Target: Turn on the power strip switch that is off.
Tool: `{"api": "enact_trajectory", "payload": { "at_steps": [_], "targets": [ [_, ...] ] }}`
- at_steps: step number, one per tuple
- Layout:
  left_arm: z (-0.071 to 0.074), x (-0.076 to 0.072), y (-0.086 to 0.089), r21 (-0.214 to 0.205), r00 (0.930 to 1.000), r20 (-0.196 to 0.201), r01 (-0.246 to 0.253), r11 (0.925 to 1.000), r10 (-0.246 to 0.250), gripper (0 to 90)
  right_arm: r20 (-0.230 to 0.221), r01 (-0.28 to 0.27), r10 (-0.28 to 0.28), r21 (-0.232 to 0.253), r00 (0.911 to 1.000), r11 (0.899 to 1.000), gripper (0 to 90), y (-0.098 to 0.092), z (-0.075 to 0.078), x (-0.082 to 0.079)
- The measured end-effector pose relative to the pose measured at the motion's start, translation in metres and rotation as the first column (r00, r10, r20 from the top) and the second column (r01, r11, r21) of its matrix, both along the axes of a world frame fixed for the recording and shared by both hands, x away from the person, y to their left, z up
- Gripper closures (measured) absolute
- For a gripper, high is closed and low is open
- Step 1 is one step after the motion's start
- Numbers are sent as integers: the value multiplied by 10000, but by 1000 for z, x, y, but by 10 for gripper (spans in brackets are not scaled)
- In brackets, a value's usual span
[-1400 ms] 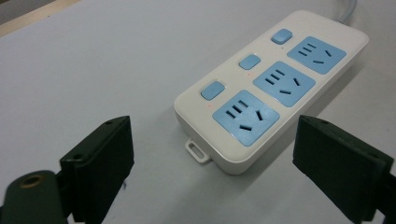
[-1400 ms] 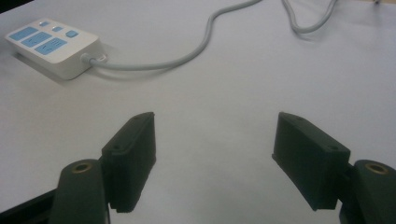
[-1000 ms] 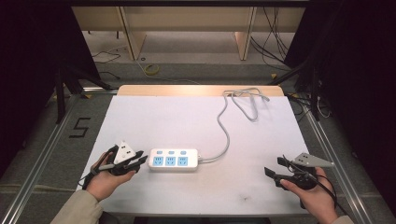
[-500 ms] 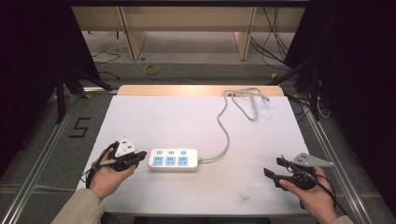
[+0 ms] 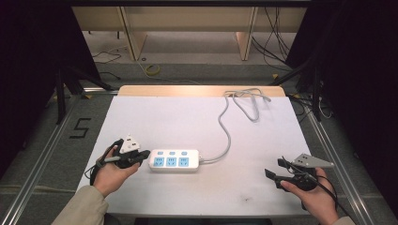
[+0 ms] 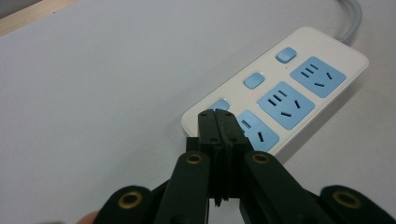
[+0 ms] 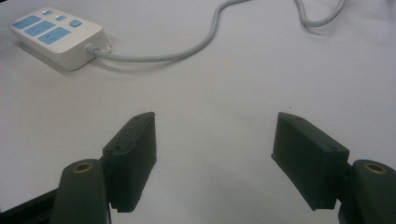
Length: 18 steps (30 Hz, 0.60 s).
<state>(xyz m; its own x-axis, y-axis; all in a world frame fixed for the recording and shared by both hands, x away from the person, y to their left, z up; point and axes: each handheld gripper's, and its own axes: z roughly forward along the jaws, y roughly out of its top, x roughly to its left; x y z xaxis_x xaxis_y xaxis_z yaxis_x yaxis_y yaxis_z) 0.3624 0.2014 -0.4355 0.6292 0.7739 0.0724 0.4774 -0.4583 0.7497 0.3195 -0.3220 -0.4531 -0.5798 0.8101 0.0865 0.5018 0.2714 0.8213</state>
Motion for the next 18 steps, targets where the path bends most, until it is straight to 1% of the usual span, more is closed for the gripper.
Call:
{"api": "enact_trajectory", "payload": {
  "at_steps": [8,12,18],
  "targets": [
    [1,3,-3,72,10000,-37,58,10000,-58,897,-19,-34,34,-19,10000,10000,310,1,0,0],
    [1,4,-5,34,10000,-33,52,10000,-52,897,-9,-33,33,-33,10000,10000,310,1,0,0],
    [2,7,-8,149,9999,-68,137,9998,-136,897,-13,-24,24,-60,10000,10000,310,1,0,0]
  ]
}}
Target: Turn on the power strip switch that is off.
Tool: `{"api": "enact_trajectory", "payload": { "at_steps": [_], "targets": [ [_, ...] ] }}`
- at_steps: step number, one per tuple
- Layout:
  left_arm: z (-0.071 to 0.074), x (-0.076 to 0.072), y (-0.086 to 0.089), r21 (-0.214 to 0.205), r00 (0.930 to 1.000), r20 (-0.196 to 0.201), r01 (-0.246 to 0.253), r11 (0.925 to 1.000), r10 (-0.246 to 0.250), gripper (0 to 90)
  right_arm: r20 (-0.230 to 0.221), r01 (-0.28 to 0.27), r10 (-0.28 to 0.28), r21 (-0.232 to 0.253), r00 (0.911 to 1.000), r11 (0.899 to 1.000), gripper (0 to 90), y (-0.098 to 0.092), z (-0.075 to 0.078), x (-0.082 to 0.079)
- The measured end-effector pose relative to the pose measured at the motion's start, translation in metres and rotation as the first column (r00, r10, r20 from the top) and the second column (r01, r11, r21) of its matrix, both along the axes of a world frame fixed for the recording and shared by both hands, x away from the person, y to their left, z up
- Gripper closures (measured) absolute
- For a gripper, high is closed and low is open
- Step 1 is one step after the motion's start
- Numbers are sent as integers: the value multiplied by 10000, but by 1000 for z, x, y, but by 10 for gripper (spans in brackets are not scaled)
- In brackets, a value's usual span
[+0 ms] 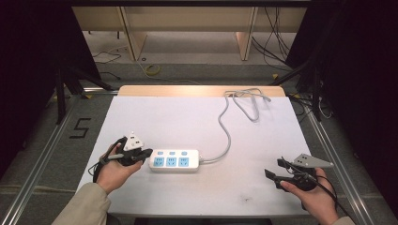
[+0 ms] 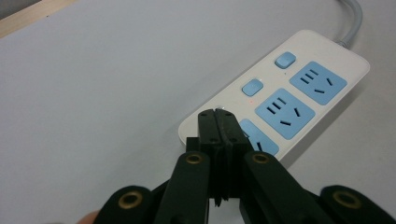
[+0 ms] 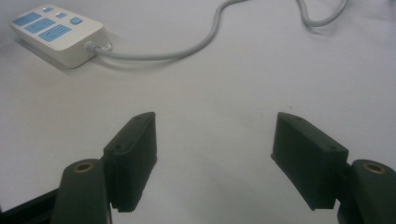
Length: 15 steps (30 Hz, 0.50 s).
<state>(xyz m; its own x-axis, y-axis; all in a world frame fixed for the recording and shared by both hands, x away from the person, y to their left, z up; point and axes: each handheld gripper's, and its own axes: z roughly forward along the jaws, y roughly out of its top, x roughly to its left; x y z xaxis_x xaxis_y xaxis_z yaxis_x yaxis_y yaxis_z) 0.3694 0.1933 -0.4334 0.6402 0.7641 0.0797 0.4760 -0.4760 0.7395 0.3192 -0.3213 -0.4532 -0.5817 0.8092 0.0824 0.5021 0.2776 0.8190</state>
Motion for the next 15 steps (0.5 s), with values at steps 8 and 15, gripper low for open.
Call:
{"api": "enact_trajectory", "payload": {
  "at_steps": [8,15],
  "targets": [
    [2,4,-6,13,10000,5,83,10000,-83,897,20,-3,3,-21,10000,10000,310,0,0,0],
    [3,8,-9,48,9999,-50,123,9999,-123,898,28,5,-4,-27,10000,10000,310,0,0,0]
  ]
}}
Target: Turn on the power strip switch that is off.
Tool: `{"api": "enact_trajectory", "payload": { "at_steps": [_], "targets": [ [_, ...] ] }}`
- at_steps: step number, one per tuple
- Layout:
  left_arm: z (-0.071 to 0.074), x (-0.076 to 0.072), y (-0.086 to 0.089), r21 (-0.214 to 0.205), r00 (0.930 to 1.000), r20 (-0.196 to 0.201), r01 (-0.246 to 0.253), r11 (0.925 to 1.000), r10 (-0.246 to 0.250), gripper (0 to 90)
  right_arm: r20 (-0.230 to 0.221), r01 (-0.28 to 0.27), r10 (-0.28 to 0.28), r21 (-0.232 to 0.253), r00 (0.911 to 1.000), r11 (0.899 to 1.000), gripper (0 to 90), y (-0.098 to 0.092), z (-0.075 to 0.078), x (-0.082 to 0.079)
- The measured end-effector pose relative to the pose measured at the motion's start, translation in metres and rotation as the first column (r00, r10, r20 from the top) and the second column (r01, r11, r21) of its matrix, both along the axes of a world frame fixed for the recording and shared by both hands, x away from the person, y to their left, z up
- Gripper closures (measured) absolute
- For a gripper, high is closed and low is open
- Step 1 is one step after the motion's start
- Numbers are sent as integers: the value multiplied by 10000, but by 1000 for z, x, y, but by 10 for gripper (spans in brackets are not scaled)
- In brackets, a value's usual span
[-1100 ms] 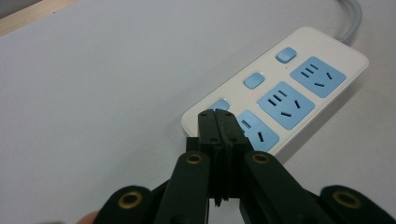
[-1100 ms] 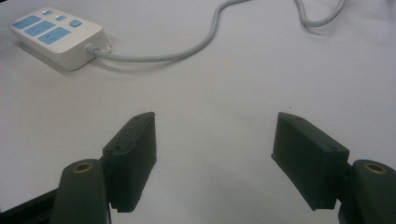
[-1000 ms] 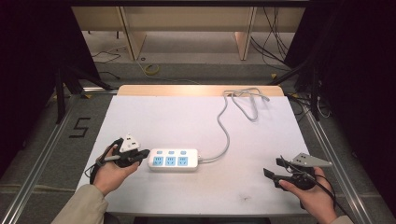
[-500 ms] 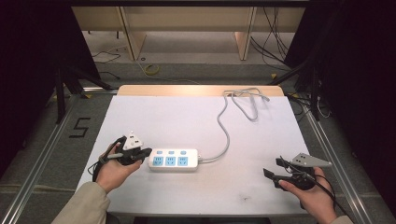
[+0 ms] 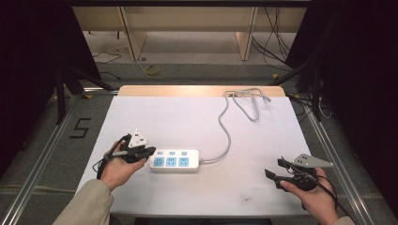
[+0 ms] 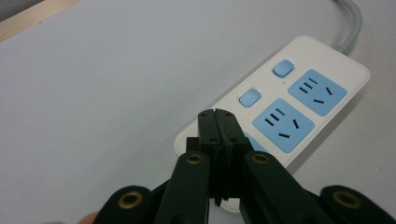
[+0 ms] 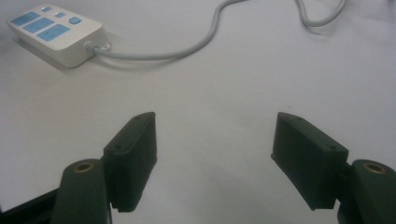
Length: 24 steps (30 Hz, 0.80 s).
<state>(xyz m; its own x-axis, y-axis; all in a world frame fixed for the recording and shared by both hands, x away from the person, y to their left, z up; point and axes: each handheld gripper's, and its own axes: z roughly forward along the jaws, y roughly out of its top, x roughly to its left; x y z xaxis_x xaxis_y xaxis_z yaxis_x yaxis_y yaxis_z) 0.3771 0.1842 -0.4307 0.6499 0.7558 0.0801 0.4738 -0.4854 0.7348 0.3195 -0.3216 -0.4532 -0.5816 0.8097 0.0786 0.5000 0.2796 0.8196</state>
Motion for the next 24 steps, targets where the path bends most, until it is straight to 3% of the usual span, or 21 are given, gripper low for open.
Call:
{"api": "enact_trajectory", "payload": {
  "at_steps": [24],
  "targets": [
    [3,9,-14,204,9995,-54,305,9993,-304,898,-32,-5,5,7,10000,10000,310,1,0,0]
  ]
}}
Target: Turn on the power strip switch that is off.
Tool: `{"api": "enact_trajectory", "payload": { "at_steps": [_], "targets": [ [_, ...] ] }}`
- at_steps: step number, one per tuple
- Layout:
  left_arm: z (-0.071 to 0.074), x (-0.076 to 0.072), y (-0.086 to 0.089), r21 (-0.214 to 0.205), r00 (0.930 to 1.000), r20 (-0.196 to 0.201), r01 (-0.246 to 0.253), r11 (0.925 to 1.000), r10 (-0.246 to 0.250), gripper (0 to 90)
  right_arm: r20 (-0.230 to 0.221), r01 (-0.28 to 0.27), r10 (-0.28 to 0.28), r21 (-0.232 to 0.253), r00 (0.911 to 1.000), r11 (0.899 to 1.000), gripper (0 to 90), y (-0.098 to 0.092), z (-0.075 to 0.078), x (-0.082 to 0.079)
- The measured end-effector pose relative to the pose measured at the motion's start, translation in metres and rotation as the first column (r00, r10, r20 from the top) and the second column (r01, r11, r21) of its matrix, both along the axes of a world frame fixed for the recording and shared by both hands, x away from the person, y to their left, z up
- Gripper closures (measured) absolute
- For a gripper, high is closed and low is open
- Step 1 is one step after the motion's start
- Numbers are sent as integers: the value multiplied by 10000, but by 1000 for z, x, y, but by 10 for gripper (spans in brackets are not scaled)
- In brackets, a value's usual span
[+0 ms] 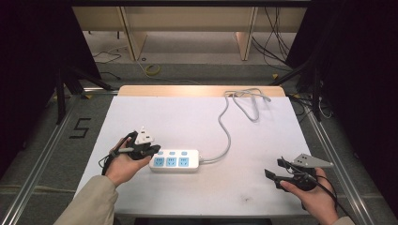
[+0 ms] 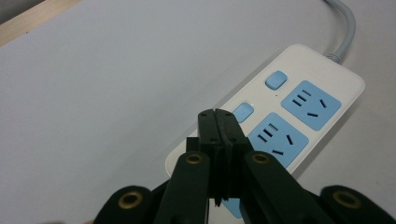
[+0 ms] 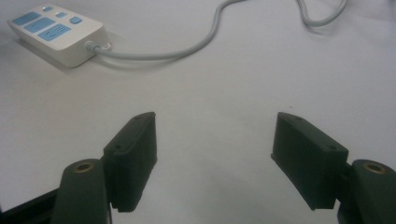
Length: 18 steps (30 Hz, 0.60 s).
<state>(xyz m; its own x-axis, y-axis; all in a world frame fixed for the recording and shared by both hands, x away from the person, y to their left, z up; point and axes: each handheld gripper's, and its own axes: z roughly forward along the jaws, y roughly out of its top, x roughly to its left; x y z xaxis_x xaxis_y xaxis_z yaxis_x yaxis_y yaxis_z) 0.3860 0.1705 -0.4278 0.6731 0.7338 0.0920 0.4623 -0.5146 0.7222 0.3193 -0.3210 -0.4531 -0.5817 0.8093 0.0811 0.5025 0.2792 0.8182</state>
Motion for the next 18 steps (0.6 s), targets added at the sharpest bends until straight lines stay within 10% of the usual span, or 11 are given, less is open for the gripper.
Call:
{"api": "enact_trajectory", "payload": {
  "at_steps": [18],
  "targets": [
    [2,6,-9,185,9999,-47,120,9998,-119,897,-10,-52,52,12,10000,10000,310,0,0,0]
  ]
}}
